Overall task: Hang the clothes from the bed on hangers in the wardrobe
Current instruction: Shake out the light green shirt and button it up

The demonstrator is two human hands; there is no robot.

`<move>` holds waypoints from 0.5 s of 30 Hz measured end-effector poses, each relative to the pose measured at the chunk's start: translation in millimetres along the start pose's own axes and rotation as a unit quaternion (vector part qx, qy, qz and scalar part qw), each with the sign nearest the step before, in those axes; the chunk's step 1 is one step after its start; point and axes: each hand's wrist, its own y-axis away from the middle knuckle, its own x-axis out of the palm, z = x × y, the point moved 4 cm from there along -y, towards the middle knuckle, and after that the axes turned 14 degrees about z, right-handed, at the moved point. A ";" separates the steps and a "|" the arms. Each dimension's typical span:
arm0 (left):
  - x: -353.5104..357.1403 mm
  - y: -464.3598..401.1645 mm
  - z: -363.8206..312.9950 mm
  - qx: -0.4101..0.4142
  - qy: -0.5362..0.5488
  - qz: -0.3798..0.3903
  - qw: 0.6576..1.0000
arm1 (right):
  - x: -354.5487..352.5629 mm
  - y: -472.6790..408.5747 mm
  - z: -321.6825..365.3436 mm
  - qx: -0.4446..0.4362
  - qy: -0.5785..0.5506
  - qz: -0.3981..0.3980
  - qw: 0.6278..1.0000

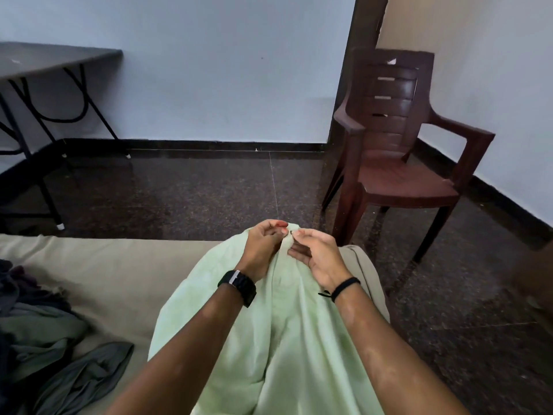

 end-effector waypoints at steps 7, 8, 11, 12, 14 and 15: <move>-22.8 22.9 40.3 -0.101 -0.212 0.020 0.972 | -6.7 22.0 -37.2 0.035 0.256 -0.127 0.958; -27.4 29.0 44.2 -0.102 -0.247 0.011 0.964 | -2.0 29.4 -42.2 0.029 0.267 -0.128 0.955; -32.7 46.9 48.3 -0.094 -0.316 0.020 0.944 | 10.2 49.6 -56.4 0.010 0.353 -0.126 0.927; -33.4 51.8 48.9 -0.091 -0.333 0.029 0.938 | 12.4 54.5 -60.2 0.000 0.387 -0.120 0.914; -35.5 58.4 48.7 -0.092 -0.381 0.030 0.919 | 15.2 61.6 -65.8 0.006 0.422 -0.091 0.902; -36.4 61.0 48.0 -0.091 -0.409 0.024 0.908 | 14.5 63.4 -69.7 0.022 0.434 -0.074 0.898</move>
